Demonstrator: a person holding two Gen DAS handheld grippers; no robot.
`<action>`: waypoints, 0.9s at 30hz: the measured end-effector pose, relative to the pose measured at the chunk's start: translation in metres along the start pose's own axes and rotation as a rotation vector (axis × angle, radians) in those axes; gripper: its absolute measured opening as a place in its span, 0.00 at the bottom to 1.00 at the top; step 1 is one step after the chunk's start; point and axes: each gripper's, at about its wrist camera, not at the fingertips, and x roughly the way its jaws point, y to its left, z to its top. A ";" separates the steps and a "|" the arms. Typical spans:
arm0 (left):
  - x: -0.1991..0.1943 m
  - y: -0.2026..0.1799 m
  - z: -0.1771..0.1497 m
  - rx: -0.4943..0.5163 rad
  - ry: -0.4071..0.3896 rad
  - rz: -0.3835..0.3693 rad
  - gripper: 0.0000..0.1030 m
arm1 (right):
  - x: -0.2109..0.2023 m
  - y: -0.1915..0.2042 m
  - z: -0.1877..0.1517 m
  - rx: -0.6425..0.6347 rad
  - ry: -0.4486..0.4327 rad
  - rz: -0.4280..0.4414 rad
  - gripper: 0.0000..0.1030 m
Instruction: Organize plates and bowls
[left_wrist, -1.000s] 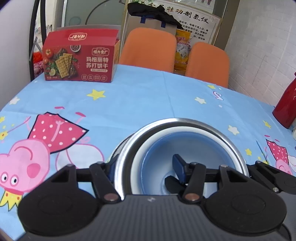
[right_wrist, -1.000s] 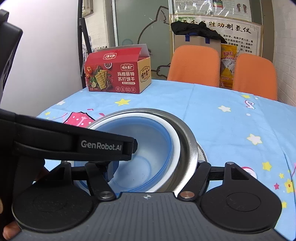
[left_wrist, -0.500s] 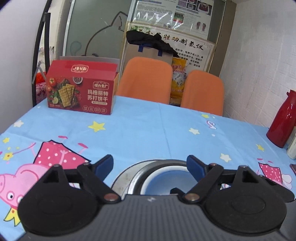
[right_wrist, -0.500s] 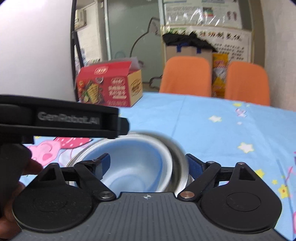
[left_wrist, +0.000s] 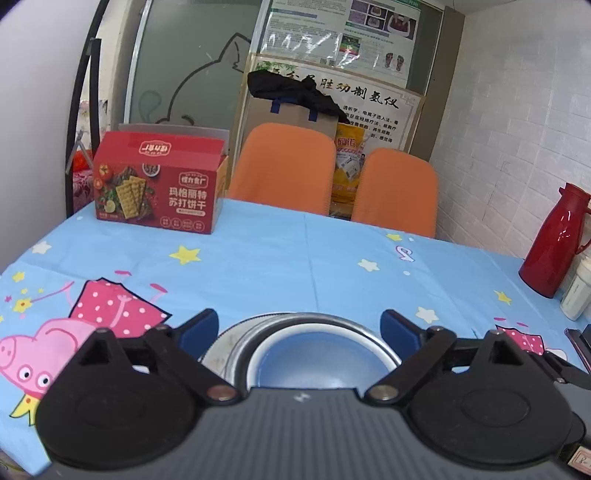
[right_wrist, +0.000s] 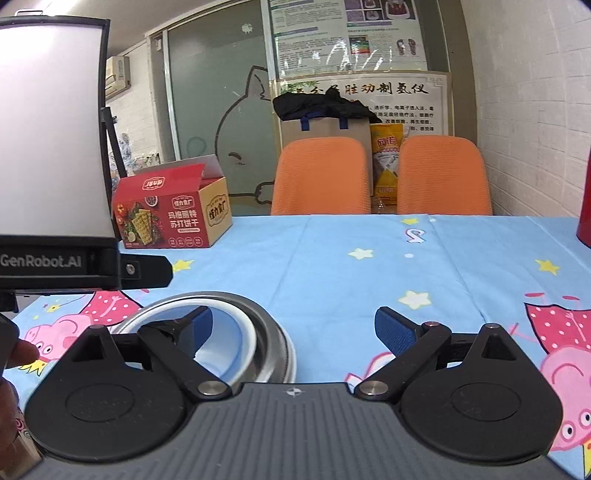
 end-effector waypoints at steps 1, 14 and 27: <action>-0.003 -0.004 -0.001 0.005 -0.001 -0.006 0.90 | -0.003 -0.004 -0.001 0.006 0.000 -0.011 1.00; -0.062 -0.063 -0.059 0.099 0.008 -0.053 0.90 | -0.085 -0.037 -0.036 0.014 -0.057 -0.157 1.00; -0.103 -0.066 -0.129 0.173 0.026 -0.011 0.90 | -0.116 -0.045 -0.098 0.109 0.080 -0.132 1.00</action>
